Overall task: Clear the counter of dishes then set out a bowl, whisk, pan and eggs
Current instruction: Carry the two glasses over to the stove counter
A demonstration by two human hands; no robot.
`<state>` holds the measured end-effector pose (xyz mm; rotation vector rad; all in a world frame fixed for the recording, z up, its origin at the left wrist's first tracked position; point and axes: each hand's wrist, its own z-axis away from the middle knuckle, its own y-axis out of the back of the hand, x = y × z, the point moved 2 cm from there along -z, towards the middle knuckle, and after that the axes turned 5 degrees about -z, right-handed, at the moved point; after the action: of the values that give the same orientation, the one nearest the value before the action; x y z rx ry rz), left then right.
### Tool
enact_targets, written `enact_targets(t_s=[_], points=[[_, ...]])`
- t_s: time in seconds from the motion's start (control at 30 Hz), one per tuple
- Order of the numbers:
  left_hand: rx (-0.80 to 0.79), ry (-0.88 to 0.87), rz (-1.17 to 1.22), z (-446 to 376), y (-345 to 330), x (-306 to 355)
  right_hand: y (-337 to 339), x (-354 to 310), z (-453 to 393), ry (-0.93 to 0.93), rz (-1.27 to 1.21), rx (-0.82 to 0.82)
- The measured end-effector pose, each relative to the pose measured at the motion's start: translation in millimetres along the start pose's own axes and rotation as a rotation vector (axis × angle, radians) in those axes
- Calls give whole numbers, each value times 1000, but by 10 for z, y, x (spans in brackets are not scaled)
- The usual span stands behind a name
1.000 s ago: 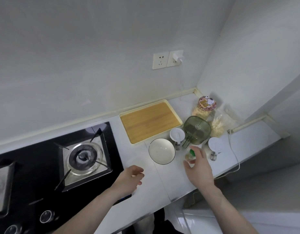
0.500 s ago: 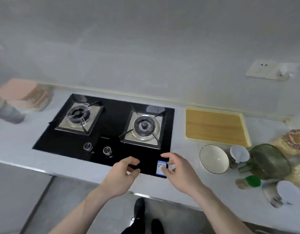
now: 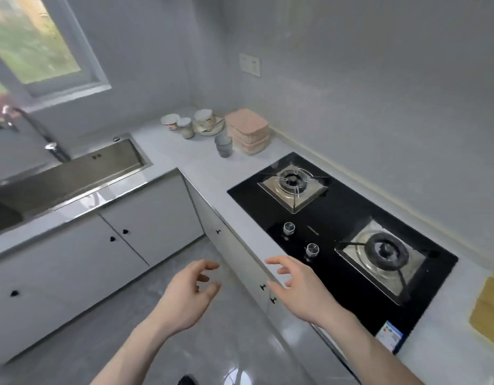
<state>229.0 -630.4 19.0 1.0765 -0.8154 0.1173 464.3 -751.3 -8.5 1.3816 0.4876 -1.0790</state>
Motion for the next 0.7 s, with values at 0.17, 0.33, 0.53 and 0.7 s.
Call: enact_targets(t_s=[0.17,0.33,0.53,0.7], points=[[145,104,77,229,779,-820,-752,-828,-513,114,42,-95],[267,177,74,455,1554,-1685,-1615,-1638,-961,227,41,-203],[371,313,68,810,2379,-2825,-2724,-2461,-1392,316,13,-306],[470,413,72,973,2882,-3447,-3323,-3027,-1702,371,36,-397]])
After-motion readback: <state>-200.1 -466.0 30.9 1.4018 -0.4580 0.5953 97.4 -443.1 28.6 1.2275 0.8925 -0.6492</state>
